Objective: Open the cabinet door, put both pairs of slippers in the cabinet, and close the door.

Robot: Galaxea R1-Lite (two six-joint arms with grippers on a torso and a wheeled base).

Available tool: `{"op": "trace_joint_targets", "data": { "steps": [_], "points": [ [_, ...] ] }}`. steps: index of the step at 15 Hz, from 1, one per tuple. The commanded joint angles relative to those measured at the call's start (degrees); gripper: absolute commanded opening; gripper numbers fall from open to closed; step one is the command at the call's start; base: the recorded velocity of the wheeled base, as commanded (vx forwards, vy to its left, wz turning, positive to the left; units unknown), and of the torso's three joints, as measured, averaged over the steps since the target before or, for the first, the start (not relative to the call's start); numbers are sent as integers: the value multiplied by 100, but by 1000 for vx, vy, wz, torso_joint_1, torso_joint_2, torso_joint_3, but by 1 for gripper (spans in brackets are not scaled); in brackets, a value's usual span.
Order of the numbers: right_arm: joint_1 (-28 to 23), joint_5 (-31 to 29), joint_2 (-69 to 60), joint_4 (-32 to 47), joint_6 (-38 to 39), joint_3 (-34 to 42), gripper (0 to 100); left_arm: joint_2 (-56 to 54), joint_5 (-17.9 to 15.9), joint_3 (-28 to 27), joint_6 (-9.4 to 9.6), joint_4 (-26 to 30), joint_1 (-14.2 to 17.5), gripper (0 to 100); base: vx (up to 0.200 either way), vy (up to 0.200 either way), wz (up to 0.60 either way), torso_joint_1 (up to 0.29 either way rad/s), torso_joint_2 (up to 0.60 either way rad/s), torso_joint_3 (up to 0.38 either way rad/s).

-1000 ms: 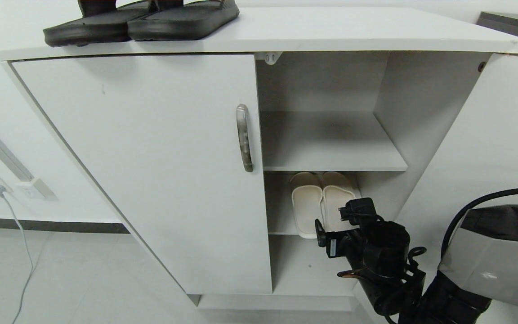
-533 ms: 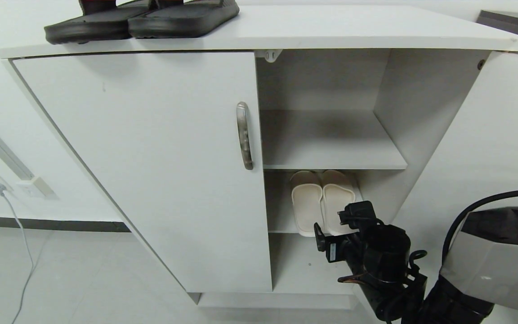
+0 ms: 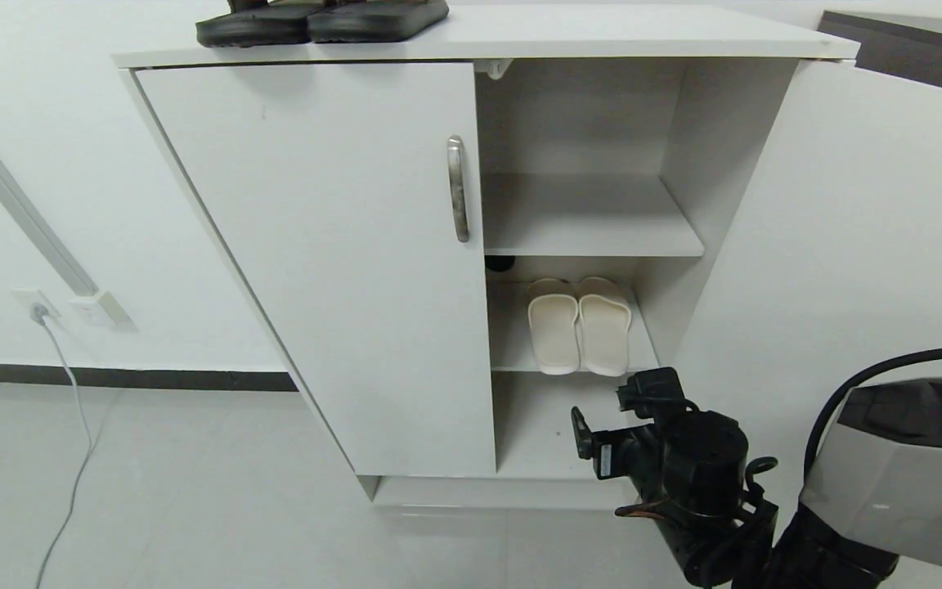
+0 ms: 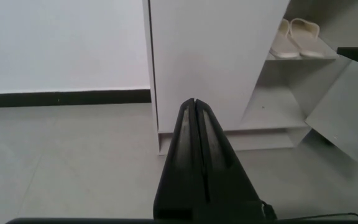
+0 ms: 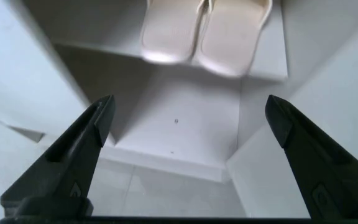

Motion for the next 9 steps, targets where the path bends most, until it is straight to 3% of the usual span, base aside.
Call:
{"op": "trace_joint_targets", "data": {
  "steps": [1,9],
  "points": [
    [5,-5,50,-49,-5,22,100,7,-2,1,-6,-6,0,0,0,0,0,0,0,0],
    [5,-14,50,-137,-14,101,100,7,-10,1,11,-6,0,0,0,0,0,0,0,0]
  ]
}}
